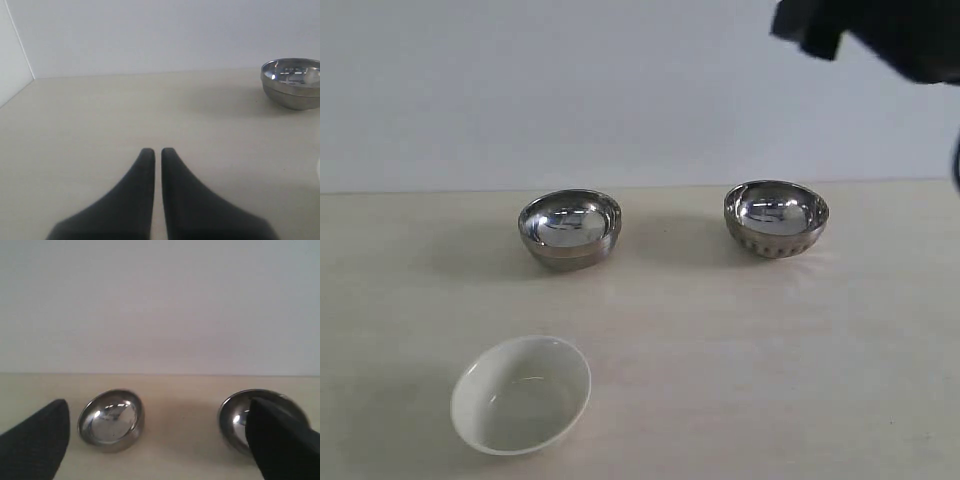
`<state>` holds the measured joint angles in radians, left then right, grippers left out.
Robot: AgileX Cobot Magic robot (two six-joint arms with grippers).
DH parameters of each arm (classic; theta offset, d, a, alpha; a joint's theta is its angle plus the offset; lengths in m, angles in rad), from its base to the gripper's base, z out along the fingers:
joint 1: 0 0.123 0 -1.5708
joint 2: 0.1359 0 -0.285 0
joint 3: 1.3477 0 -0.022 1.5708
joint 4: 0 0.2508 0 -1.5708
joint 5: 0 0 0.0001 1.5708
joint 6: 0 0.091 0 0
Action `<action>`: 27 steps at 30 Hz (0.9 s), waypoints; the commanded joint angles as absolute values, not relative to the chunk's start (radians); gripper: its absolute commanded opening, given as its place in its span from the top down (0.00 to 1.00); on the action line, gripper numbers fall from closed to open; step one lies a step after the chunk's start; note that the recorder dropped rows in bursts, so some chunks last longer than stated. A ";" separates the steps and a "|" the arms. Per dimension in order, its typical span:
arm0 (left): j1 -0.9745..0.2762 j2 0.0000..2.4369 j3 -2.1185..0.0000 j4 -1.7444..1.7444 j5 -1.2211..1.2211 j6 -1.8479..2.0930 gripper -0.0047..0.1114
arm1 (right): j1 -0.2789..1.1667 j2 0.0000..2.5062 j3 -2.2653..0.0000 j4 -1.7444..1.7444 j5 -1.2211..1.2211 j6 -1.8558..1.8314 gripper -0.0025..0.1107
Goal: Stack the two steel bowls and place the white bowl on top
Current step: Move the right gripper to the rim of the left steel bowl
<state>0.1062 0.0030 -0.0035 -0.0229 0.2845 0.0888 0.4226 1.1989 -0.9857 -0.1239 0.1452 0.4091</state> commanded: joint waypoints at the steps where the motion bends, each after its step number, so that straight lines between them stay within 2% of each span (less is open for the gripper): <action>1: 0.107 0.000 0.000 -0.026 0.285 0.078 0.92 | 0.511 1.407 -1.089 -0.128 0.147 0.402 0.23; 8: 0.107 0.000 0.000 -0.026 0.285 0.078 0.92 | 0.578 1.699 -1.238 -0.073 0.147 0.402 0.23; 27: 0.107 0.000 0.000 -0.026 0.285 0.078 0.92 | 0.580 2.220 -1.677 0.047 0.283 0.415 0.23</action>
